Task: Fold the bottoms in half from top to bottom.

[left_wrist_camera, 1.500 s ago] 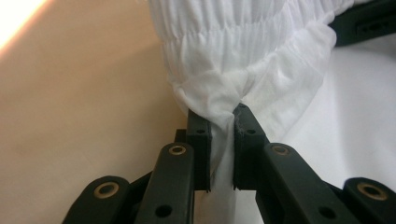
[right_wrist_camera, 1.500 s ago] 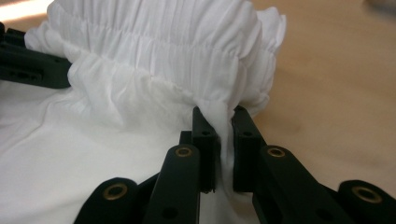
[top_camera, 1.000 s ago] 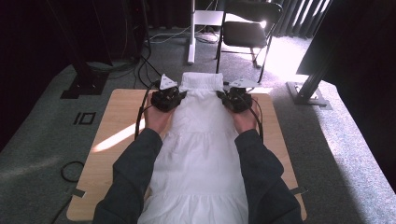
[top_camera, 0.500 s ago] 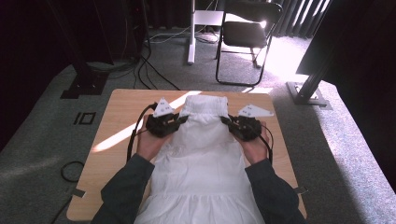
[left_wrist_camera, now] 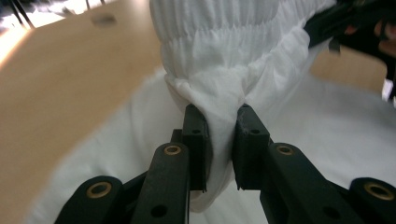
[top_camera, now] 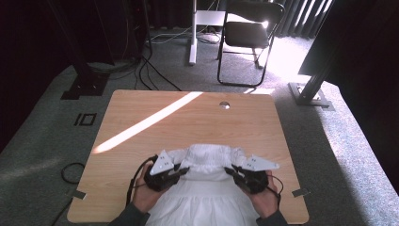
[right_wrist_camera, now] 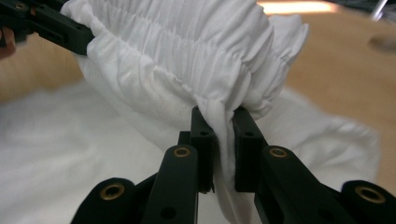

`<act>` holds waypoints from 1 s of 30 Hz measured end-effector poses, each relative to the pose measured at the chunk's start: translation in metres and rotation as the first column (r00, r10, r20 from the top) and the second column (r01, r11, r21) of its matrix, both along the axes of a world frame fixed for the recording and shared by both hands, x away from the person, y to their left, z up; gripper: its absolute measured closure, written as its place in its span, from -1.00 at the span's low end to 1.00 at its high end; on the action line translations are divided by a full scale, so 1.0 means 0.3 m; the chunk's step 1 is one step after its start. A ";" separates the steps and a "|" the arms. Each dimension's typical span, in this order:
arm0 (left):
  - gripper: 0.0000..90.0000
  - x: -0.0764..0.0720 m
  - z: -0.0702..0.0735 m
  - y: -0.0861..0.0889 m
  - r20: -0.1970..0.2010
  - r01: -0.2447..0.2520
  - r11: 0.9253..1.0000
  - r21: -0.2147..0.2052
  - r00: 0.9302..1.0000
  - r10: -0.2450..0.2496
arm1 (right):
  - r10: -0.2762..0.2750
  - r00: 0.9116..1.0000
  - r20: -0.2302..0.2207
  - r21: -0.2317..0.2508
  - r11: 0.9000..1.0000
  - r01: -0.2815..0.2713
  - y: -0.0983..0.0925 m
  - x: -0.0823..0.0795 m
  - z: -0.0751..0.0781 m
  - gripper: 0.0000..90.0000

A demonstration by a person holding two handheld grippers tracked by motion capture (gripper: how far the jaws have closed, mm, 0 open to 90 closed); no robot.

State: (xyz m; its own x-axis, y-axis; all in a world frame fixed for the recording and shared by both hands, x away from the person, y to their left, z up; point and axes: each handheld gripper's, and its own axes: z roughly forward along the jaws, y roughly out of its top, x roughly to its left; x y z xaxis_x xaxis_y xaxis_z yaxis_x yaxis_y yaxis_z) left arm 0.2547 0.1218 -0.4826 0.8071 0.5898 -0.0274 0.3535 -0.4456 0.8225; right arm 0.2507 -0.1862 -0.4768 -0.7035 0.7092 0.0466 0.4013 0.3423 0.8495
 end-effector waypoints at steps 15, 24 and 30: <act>0.74 0.027 -0.214 -0.036 -0.098 -0.026 0.993 0.118 0.994 0.038 | -0.027 0.987 -0.159 -0.110 0.994 0.010 0.039 -0.013 -0.250 0.81; 0.73 0.116 -0.209 -0.034 -0.052 -0.060 0.984 0.166 0.996 0.070 | -0.028 0.988 -0.153 -0.126 0.992 0.009 0.066 0.065 -0.255 0.79; 0.72 0.230 -0.198 -0.030 -0.044 -0.088 0.975 0.204 0.994 0.099 | -0.035 0.987 -0.155 -0.138 0.990 0.013 0.101 0.186 -0.252 0.78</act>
State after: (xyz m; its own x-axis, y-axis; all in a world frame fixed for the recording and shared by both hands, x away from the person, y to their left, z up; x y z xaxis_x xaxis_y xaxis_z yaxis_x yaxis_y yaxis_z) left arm 0.3237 0.1129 -0.5419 0.7485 0.6607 0.0577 0.4429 -0.5627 0.6980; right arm 0.3064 -0.1559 -0.5526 -0.6777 0.7332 0.0570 0.5355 0.4389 0.7216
